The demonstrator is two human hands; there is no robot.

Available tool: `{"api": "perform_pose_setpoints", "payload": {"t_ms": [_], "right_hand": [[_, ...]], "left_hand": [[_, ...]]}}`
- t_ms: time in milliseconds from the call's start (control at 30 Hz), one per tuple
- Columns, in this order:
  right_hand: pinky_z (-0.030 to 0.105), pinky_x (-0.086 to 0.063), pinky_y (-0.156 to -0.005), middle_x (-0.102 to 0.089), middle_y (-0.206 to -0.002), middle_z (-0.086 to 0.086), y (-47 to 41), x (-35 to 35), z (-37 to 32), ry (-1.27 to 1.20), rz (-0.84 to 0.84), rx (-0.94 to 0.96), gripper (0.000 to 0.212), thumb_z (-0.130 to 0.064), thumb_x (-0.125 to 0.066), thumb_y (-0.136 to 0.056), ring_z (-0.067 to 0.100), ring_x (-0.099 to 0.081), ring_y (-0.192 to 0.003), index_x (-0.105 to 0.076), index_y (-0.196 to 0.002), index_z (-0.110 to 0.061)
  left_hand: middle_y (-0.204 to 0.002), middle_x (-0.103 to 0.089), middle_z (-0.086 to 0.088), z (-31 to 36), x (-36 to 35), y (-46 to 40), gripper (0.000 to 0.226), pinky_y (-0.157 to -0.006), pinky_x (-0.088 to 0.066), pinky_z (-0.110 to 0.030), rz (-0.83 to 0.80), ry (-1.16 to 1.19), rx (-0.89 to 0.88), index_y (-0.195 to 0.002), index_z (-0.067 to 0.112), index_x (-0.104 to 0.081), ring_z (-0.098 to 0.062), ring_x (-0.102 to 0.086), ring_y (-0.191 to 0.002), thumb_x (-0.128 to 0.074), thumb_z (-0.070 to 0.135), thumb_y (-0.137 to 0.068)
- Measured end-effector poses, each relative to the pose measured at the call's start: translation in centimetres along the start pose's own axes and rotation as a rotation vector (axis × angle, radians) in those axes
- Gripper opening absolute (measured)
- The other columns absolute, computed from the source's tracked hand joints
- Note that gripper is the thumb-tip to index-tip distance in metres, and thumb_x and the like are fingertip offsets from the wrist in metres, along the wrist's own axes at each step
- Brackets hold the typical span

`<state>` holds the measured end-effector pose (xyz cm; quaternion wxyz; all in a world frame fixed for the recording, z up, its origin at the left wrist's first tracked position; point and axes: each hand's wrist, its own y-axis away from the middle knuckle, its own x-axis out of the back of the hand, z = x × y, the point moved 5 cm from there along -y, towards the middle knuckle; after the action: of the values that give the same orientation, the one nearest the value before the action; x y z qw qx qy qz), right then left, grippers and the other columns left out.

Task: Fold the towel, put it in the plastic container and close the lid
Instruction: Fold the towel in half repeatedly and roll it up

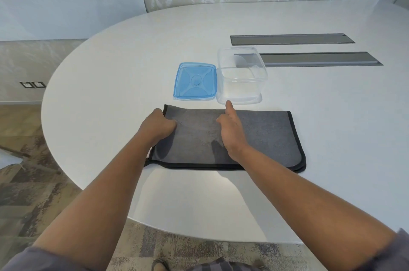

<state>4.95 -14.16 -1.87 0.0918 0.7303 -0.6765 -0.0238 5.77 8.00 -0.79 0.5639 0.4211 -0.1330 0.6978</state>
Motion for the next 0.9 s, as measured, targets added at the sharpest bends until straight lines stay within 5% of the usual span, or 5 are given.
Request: {"api": "perform_pose_setpoints", "payload": {"t_ms": [200,267,400,567,900], "right_hand": [[0.005,-0.039,-0.082,-0.050,-0.138,-0.019,0.3,-0.3,-0.1,-0.148,0.006,0.003,0.060,-0.007,-0.039,-0.099,-0.010,-0.051,-0.093,-0.038,-0.157,-0.022],[0.020,-0.034,-0.067,-0.050,-0.092,-0.011,0.5,-1.2,-0.6,-0.248,-0.025,0.022,0.029,-0.008,-0.043,-0.086,0.003,-0.037,-0.066,-0.058,-0.102,-0.027],[0.025,-0.039,-0.072,-0.050,-0.080,-0.003,1.0,-1.3,-1.6,-0.448,0.017,-0.048,0.019,-0.016,-0.046,-0.077,0.007,-0.049,-0.077,-0.051,-0.096,-0.018],[0.028,-0.055,-0.068,-0.073,-0.080,0.004,1.2,0.9,-1.2,-0.528,0.073,-0.166,0.023,-0.026,-0.050,-0.098,0.016,-0.070,-0.072,-0.068,-0.094,-0.013],[0.029,-0.048,-0.069,-0.062,-0.082,-0.001,3.8,2.4,0.0,-0.722,0.019,-0.332,0.034,-0.023,-0.032,-0.111,0.013,-0.057,-0.074,-0.057,-0.089,-0.018]], "left_hand": [[-0.108,-0.070,-0.015,2.1,1.6,0.7,0.026,-0.083,-0.061,-0.044,-0.160,0.272,-0.024,-0.113,0.009,-0.060,-0.032,-0.072,-0.095,-0.067,0.016,-0.089],[-0.109,-0.074,-0.016,4.5,2.2,1.6,0.028,-0.083,-0.062,-0.045,-0.221,0.396,-0.083,-0.114,0.009,-0.062,-0.031,-0.075,-0.095,-0.069,0.017,-0.088],[-0.112,-0.072,-0.018,9.4,1.8,3.9,0.022,-0.092,-0.060,-0.046,-0.318,0.550,-0.156,-0.114,0.014,-0.060,-0.027,-0.071,-0.095,-0.069,0.013,-0.094],[-0.089,-0.063,-0.012,13.2,-2.1,6.3,0.033,-0.048,-0.054,-0.024,-0.411,0.659,-0.186,-0.127,0.007,-0.053,-0.015,-0.065,-0.058,-0.066,0.009,-0.096],[-0.097,-0.064,-0.011,16.3,-6.9,7.6,0.038,-0.061,-0.057,-0.029,-0.486,0.953,-0.171,-0.128,0.011,-0.054,-0.024,-0.065,-0.078,-0.071,0.007,-0.094]]}}
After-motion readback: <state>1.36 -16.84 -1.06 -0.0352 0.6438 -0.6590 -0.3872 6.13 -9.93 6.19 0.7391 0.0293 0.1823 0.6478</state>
